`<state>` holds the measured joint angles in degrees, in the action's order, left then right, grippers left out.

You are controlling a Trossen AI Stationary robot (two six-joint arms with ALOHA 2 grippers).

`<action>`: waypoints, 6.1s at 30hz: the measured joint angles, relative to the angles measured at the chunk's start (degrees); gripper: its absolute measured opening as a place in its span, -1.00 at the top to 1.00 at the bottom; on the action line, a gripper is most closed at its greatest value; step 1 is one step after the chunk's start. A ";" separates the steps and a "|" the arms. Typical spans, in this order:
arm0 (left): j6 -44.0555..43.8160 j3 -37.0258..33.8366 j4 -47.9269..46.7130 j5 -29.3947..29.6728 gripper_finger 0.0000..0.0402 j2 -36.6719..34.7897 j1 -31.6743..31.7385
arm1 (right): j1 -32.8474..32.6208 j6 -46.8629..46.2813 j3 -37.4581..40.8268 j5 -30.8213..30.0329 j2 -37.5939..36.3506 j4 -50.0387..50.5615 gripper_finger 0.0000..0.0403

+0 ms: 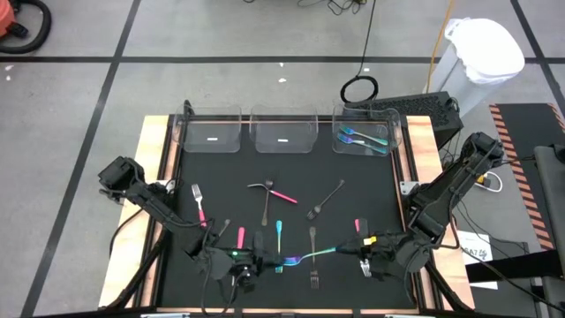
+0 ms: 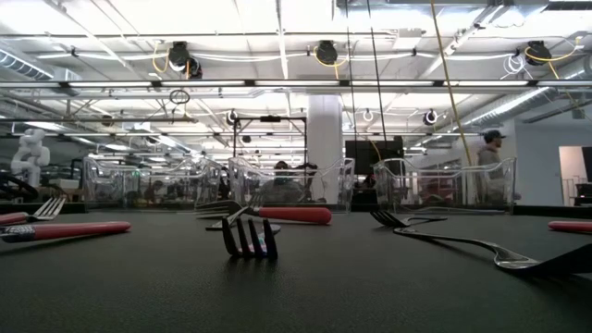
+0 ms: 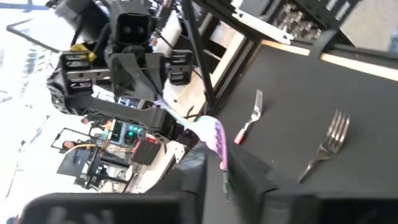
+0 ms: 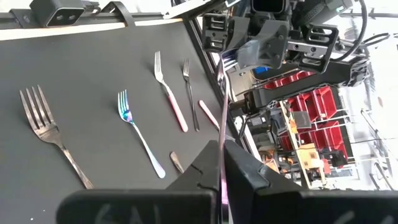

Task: Sort silverware by color (type)
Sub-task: Put the blue fork into the right transparent bin

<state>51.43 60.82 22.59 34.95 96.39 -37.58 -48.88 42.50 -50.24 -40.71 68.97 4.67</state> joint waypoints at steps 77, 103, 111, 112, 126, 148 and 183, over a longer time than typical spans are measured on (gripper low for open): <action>-13.61 0.11 7.33 12.16 -0.35 -4.67 3.10 | 26.43 1.24 0.04 -21.89 -42.22 54.84 1.00; -12.46 0.09 9.66 -3.70 -0.35 -4.65 13.38 | 41.29 5.82 6.16 -14.55 -41.97 44.69 1.00; -11.86 0.09 10.53 -5.23 -0.35 -4.65 13.61 | 50.70 16.84 6.19 -4.64 -41.94 37.26 1.00; -11.86 0.09 10.56 -5.24 -0.35 -4.65 13.62 | 51.99 17.91 6.19 -3.39 -41.85 36.50 1.00; -12.07 0.09 10.36 -5.32 -0.35 -4.65 13.40 | 69.52 24.49 6.21 11.00 -35.77 40.45 1.00; -12.21 0.07 8.20 -4.25 -0.35 -4.64 10.71 | 85.64 34.70 13.62 23.99 -22.52 24.18 0.96; -13.87 0.07 7.28 -4.03 -0.35 -4.62 10.16 | 90.55 31.69 13.62 25.86 -14.08 23.39 0.85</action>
<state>37.56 60.88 29.87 30.92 91.77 -27.42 41.67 74.19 -36.62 -14.85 54.89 28.05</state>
